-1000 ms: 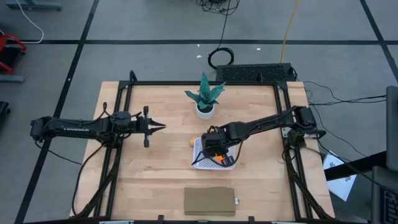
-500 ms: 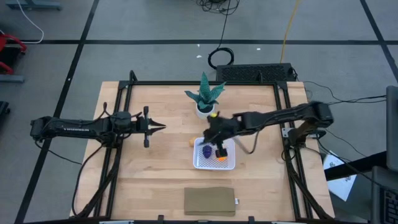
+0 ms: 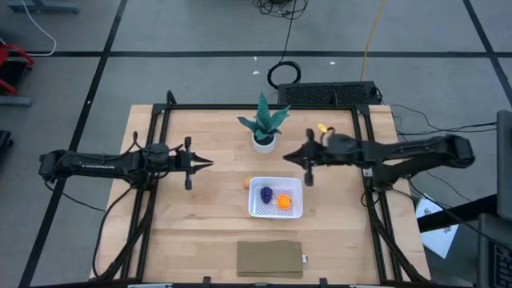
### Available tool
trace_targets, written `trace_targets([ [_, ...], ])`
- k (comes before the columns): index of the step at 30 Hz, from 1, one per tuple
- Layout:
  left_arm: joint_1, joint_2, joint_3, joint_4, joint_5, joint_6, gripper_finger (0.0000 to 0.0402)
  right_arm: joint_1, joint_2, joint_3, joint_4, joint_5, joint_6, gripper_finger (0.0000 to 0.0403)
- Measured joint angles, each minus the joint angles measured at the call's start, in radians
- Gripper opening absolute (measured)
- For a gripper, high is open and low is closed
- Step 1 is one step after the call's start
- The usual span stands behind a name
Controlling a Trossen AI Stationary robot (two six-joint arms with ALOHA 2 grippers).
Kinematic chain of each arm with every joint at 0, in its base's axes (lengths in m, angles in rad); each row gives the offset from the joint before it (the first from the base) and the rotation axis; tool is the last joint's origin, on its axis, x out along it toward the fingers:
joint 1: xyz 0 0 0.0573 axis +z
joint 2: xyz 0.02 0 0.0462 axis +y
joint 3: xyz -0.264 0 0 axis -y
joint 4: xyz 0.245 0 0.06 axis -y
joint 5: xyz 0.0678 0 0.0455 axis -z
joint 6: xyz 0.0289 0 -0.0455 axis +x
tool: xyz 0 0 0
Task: Pick and placing Produce into tupperware
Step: Put the brown potato into the white bin
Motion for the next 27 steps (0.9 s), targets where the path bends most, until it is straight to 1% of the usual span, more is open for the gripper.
trace_targets([
  [4,0.0,0.0,0.0,0.0,0.0,0.0,0.0033,0.001,-0.111,-0.14,0.107,0.05,-0.006,0.0],
  [7,0.0,0.0,0.0,0.001,0.0,0.0,0.0033,0.001,-0.171,-0.252,0.234,0.123,-0.033,0.0],
  [12,0.0,0.0,0.0,0.001,0.0,0.0,0.0033,-0.009,-0.211,-0.408,0.461,0.139,-0.026,0.0],
  [17,0.0,0.0,0.0,0.001,0.0,0.0,0.0033,-0.01,-0.228,-0.451,0.481,0.14,-0.022,0.0],
  [21,0.0,0.0,0.0,0.001,0.0,0.0,0.0033,-0.008,-0.246,-0.463,0.483,0.065,0.016,0.0],
  [27,0.0,0.0,0.0,0.001,0.0,0.0,0.0033,-0.008,-0.292,-0.501,0.51,0.068,0.024,0.0],
])
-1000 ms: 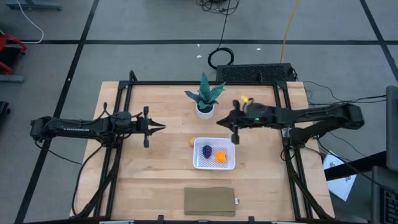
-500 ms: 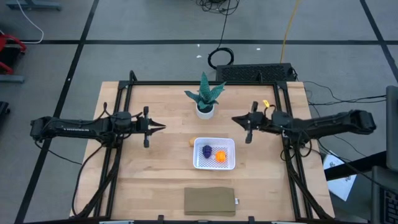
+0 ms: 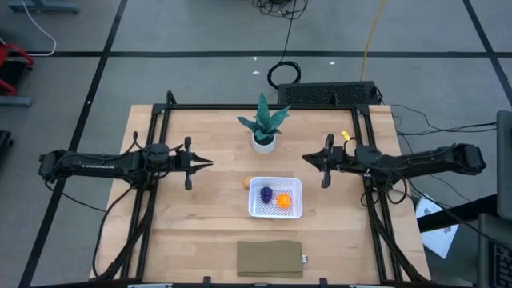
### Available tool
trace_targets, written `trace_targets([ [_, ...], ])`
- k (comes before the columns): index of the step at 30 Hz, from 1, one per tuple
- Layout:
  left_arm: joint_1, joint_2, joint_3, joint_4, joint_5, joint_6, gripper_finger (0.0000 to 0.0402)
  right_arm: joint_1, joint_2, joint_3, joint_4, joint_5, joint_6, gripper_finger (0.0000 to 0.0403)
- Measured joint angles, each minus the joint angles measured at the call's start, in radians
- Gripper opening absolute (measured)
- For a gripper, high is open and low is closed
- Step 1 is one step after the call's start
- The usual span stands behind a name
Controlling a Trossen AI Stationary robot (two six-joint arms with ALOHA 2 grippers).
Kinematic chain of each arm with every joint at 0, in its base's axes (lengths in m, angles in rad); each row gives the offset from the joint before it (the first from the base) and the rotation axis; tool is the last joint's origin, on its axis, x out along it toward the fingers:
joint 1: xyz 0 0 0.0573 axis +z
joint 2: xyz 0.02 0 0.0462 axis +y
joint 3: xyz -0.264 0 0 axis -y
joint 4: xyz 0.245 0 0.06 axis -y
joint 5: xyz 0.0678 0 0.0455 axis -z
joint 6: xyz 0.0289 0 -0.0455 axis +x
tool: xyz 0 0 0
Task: Pick and placing Produce into tupperware
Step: Put the brown potato into the white bin
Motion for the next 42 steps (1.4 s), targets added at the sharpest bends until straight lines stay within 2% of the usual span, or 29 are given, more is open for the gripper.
trace_targets([
  [5,0.0,0.0,0.0,-0.007,0.0,0.0,0.0033,-0.008,-0.078,-0.04,0.017,0.081,-0.029,0.0],
  [12,0.0,0.0,0.0,-0.025,0.0,0.0,0.0033,-0.002,-0.216,-0.049,-0.155,0.073,-0.043,0.0],
  [17,0.0,0.0,0.0,-0.025,0.0,0.0,0.0033,0.015,-0.303,-0.049,-0.166,0.072,-0.061,0.0],
  [19,0.0,0.0,0.0,-0.025,0.0,0.0,0.0033,0.019,-0.322,-0.063,-0.144,0.057,-0.064,0.0],
  [22,0.0,0.0,0.0,-0.026,0.0,-0.003,0.0033,0.02,-0.349,-0.121,-0.063,-0.021,-0.084,0.0],
  [25,0.0,0.0,0.0,-0.025,0.0,-0.005,0.0033,0.014,-0.375,-0.164,0.0,-0.026,-0.08,0.0],
  [33,0.0,0.0,0.0,-0.025,0.0,-0.005,0.0033,-0.028,-0.442,-0.134,-0.176,-0.002,-0.093,0.0],
  [42,0.0,0.0,0.0,-0.032,0.0,-0.005,0.0033,-0.028,-0.585,-0.13,-0.325,-0.005,-0.053,0.0],
])
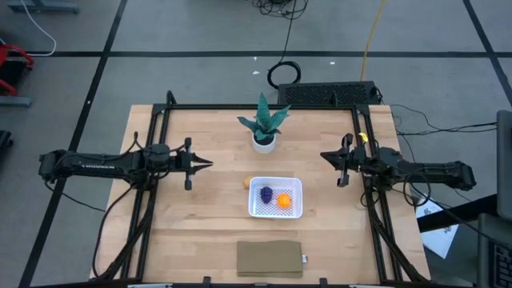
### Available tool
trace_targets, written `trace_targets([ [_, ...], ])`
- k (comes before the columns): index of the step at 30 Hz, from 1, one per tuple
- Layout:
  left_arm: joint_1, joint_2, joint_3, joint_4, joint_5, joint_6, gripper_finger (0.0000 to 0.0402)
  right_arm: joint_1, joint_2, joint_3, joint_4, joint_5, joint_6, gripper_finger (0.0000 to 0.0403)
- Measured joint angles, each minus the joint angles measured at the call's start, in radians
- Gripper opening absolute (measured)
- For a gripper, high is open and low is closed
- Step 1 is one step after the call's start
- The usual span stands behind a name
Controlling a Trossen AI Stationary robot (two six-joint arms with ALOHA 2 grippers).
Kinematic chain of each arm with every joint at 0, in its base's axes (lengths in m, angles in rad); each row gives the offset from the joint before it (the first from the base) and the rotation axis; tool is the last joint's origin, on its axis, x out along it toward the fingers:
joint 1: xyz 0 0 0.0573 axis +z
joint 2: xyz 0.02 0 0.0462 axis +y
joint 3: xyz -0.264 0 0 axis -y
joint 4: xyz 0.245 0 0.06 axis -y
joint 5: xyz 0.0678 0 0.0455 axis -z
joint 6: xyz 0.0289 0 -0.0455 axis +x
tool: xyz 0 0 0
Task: Pick and placing Produce into tupperware
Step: Put the brown potato into the white bin
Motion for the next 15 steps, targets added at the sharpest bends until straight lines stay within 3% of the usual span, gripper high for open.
trace_targets([
  [6,0.0,0.0,0.0,0.0,0.0,-0.002,0.0033,0.004,-0.084,0.0,-0.055,-0.028,0.022,0.0],
  [15,0.0,0.0,0.0,0.001,0.0,-0.002,0.0033,0.004,-0.094,-0.03,-0.087,-0.028,0.029,0.0],
])
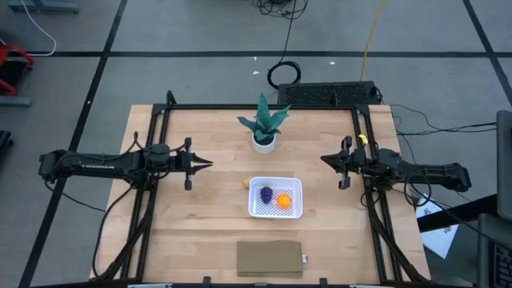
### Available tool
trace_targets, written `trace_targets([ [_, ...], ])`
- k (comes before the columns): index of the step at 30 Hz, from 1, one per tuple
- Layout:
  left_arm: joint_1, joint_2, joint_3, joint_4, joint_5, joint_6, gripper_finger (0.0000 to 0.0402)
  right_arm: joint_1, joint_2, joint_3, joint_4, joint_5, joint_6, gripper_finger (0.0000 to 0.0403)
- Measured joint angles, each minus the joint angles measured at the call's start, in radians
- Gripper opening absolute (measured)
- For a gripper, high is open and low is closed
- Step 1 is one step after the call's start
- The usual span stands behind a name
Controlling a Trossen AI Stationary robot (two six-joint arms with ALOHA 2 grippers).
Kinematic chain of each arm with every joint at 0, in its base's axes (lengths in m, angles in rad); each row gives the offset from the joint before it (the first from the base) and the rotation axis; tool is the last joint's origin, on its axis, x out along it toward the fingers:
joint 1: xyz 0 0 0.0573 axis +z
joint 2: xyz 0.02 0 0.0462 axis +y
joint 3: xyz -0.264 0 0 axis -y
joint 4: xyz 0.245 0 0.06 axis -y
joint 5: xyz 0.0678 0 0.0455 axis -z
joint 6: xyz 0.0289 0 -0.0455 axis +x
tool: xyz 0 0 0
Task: Pick and placing Produce into tupperware
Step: Put the brown potato into the white bin
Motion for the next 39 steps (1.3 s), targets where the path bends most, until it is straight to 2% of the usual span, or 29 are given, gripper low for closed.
trace_targets([
  [4,0.0,0.0,0.0,0.0,0.0,0.026,0.0033,0.0,0.0,-0.001,0.003,0.0,0.0,0.0],
  [13,0.0,0.0,0.0,-0.001,-0.005,-0.036,0.0033,0.0,0.0,-0.001,0.005,0.0,-0.002,0.0],
  [18,0.0,0.0,0.004,-0.024,-0.106,-0.101,0.0033,0.0,0.0,-0.001,0.006,0.0,-0.003,0.0],
  [23,-0.004,0.033,0.114,-0.181,-0.2,-0.202,0.0033,0.0,0.0,-0.001,0.009,0.0,-0.005,0.0],
  [27,-0.035,0.136,0.194,-0.264,-0.251,-0.287,0.0033,0.0,0.0,-0.001,0.009,0.0,-0.012,0.0],
  [33,-0.096,0.367,0.299,-0.306,-0.341,-0.325,0.0026,0.0,0.0,-0.002,0.009,0.0,-0.016,0.0],
  [36,-0.117,0.469,0.357,-0.307,-0.342,-0.332,0.0007,0.0,0.0,-0.002,0.009,0.0,-0.016,0.0],
  [39,-0.145,0.548,0.398,-0.307,-0.339,-0.307,0.0006,0.0,0.0,-0.002,0.009,0.0,-0.016,0.0],
])
